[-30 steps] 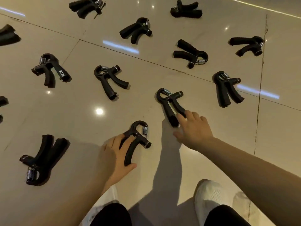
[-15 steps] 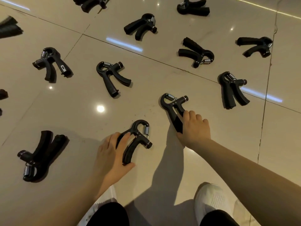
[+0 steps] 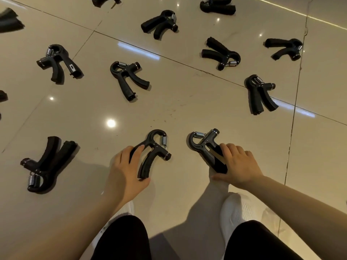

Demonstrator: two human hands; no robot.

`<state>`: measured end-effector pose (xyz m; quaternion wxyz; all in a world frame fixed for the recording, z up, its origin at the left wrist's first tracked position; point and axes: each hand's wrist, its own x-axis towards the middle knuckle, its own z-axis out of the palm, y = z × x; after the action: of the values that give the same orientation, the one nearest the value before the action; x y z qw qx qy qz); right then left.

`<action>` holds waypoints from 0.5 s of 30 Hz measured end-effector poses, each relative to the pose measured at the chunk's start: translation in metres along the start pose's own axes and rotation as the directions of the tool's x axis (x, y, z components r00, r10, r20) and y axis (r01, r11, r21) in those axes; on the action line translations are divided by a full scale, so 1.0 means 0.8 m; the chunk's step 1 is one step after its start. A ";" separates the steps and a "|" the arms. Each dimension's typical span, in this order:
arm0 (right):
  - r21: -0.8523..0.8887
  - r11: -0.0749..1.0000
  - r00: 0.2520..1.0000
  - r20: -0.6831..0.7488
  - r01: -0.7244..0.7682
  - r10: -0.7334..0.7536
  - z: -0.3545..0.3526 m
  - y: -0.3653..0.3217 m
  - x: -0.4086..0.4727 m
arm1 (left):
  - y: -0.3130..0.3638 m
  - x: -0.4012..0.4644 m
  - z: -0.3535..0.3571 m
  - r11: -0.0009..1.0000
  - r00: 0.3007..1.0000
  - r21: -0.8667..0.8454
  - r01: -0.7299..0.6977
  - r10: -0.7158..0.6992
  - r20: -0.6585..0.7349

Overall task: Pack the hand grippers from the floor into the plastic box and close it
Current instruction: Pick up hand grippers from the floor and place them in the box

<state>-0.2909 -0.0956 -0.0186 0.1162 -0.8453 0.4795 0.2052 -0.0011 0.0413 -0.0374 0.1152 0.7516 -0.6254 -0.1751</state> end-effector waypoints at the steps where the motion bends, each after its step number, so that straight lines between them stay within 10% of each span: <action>1: 0.002 1.000 1.000 -0.010 -0.006 0.006 -0.001 -0.002 0.002 | 0.000 -0.004 0.001 1.000 1.000 -0.001 0.013 -0.013 0.006; 15: 0.052 0.998 0.999 0.012 -0.036 0.035 -0.005 -0.009 0.003 | 0.006 0.002 -0.009 0.997 0.997 -0.061 0.057 -0.060 -0.039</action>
<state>-0.2824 -0.0956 -0.0160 0.1371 -0.8322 0.4989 0.1994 -0.0024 0.0388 -0.0287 0.1449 0.7693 -0.5952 -0.1817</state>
